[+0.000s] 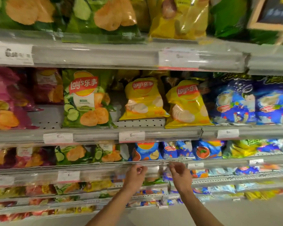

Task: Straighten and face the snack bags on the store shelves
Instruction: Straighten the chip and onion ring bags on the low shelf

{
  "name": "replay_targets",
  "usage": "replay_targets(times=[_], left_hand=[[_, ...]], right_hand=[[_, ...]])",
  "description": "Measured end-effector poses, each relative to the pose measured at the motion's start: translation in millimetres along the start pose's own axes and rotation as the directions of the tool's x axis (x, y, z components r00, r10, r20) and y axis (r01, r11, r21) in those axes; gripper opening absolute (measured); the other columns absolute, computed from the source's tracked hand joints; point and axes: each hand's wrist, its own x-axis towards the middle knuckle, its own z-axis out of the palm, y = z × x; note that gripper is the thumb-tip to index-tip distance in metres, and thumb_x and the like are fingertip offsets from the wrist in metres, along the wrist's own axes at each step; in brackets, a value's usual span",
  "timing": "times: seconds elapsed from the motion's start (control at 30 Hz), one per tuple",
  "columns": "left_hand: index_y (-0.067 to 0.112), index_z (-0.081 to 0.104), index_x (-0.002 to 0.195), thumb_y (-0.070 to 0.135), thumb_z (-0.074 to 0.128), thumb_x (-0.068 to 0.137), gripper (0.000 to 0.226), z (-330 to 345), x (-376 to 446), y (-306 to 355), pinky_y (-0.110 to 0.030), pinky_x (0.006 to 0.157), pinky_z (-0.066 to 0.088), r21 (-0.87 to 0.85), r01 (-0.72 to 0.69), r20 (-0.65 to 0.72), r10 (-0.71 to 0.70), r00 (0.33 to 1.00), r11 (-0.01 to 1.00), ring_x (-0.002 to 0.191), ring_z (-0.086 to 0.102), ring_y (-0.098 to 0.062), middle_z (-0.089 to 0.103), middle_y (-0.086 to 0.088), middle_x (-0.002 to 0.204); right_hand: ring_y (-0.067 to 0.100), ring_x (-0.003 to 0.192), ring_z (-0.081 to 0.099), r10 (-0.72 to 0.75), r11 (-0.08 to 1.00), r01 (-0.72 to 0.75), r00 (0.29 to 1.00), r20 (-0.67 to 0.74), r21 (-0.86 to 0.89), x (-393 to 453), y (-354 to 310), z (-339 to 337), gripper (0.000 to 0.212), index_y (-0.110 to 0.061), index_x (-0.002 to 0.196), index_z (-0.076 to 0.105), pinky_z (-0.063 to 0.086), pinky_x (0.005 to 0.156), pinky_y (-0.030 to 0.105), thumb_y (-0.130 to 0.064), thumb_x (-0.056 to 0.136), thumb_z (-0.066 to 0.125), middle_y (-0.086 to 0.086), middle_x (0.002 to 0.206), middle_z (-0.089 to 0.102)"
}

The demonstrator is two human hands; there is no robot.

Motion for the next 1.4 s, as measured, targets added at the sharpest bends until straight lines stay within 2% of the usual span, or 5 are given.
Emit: replay_targets(times=[0.3, 0.47, 0.67, 1.13, 1.4], left_hand=[[0.005, 0.066, 0.100, 0.007, 0.063, 0.095, 0.007, 124, 17, 75, -0.013, 0.070, 0.043, -0.010, -0.081, -0.242, 0.076, 0.967, 0.997, 0.077, 0.058, -0.015, 0.060, 0.000, 0.085], [0.002, 0.064, 0.115, 0.006, 0.065, 0.091, 0.025, 157, 36, 84, -0.048, 0.092, 0.049, 0.067, -0.023, -0.393, 0.047, 0.918, 0.997, 0.101, 0.059, -0.037, 0.061, -0.019, 0.110], [0.007, 0.051, 0.135, 0.041, 0.082, 0.078, 0.073, 157, 48, 97, -0.046, 0.105, 0.045, 0.039, 0.075, -0.335, -0.058, 0.941, 0.996, 0.123, 0.053, -0.033, 0.057, -0.013, 0.129], [0.034, 0.057, 0.090, 0.024, 0.093, 0.063, 0.046, 147, 94, 95, -0.019, 0.082, 0.043, -0.149, 0.048, -0.206, -0.079, 0.975, 0.988, 0.087, 0.059, -0.004, 0.063, 0.018, 0.093], [0.010, 0.060, 0.114, 0.048, 0.095, 0.050, 0.082, 140, 102, 90, -0.044, 0.101, 0.050, -0.124, 0.174, -0.222, -0.198, 0.955, 0.977, 0.110, 0.063, -0.030, 0.067, -0.007, 0.115]], right_hand=[[0.028, 0.091, 0.071, 0.028, 0.995, -0.040, 0.992, -0.126, -0.094, 88, 36, -140, 0.014, -0.012, 0.099, 0.066, 0.044, 0.076, 0.031, -0.019, 0.091, 0.074, 0.002, 0.082, 0.069], [-0.002, 0.075, 0.064, -0.076, 0.992, 0.064, 0.992, -0.100, -0.111, 119, 39, -180, 0.032, -0.014, 0.108, 0.061, 0.044, 0.065, 0.009, -0.024, 0.086, 0.081, -0.001, 0.090, 0.069], [0.026, 0.105, 0.064, -0.168, 0.966, 0.182, 0.982, 0.088, -0.184, 160, 28, -184, 0.061, -0.003, 0.122, 0.062, 0.056, 0.090, 0.046, -0.031, 0.075, 0.090, 0.009, 0.112, 0.067], [0.021, 0.109, 0.066, 0.007, 0.982, 0.058, 0.941, 0.337, -0.182, 212, 33, -169, 0.083, -0.015, 0.122, 0.056, 0.055, 0.098, 0.046, -0.050, 0.059, 0.096, 0.003, 0.117, 0.069], [0.022, 0.111, 0.067, -0.046, 0.985, 0.081, 0.973, 0.225, -0.150, 201, 29, -167, 0.080, -0.015, 0.132, 0.056, 0.054, 0.100, 0.043, -0.039, 0.066, 0.095, 0.002, 0.121, 0.070]])
